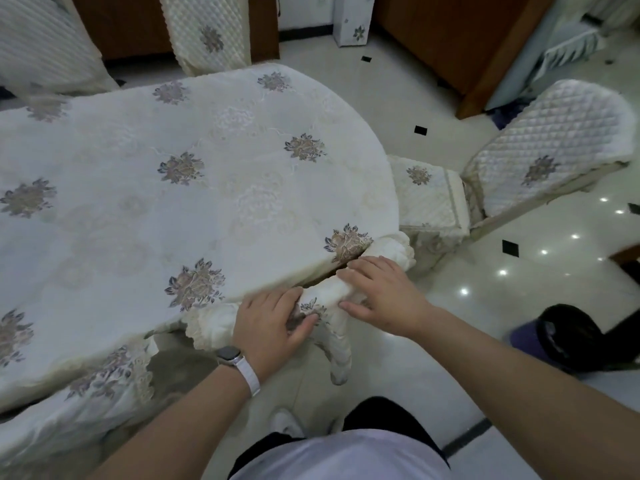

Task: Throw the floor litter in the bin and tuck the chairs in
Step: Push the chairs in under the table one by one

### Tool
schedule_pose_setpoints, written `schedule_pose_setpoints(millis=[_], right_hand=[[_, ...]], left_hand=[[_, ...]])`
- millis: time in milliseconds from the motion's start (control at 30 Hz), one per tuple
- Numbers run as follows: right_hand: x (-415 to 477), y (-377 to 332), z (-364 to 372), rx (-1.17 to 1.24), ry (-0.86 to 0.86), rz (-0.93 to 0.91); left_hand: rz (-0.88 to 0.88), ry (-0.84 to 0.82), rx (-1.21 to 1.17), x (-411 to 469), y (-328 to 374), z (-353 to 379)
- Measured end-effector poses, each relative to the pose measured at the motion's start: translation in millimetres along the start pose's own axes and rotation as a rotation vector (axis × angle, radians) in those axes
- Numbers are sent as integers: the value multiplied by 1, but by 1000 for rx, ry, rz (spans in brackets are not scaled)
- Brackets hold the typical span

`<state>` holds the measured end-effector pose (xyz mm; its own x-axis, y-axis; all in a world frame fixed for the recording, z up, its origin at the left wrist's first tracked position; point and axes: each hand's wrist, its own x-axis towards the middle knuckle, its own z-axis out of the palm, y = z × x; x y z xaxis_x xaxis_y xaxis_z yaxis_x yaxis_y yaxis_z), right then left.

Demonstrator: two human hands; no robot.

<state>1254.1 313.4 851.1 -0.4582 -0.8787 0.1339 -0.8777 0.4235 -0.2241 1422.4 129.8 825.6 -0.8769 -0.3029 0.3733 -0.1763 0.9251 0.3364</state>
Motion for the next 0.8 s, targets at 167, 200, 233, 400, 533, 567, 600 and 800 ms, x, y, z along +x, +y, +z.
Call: schedule_pose_setpoints(millis=[167,200,233,400,533,567,600,800], right_hand=[[6,2,13,55,44,-16],[9,5,16,46,32,-36],[12,9,17,36,25,-68],[29,36,20,66,57,-270],[39,52,24,120,96,-368],[40,54,25,138,112,-383],[40,56,27,163,135,-390],[44,54,37,234,285,-405]], left_hand=[[-68,-7,-10,-8,-2,-3],[-100,-4,-6,-9,-4,-3],[-129,-2,2,-10,-7,-3],[-222,1,36,-19,-15,1],[-243,37,44,-10,-11,1],[-240,29,55,-9,-8,1],[-243,23,66,-9,-7,2],[-263,38,123,-14,-8,6]])
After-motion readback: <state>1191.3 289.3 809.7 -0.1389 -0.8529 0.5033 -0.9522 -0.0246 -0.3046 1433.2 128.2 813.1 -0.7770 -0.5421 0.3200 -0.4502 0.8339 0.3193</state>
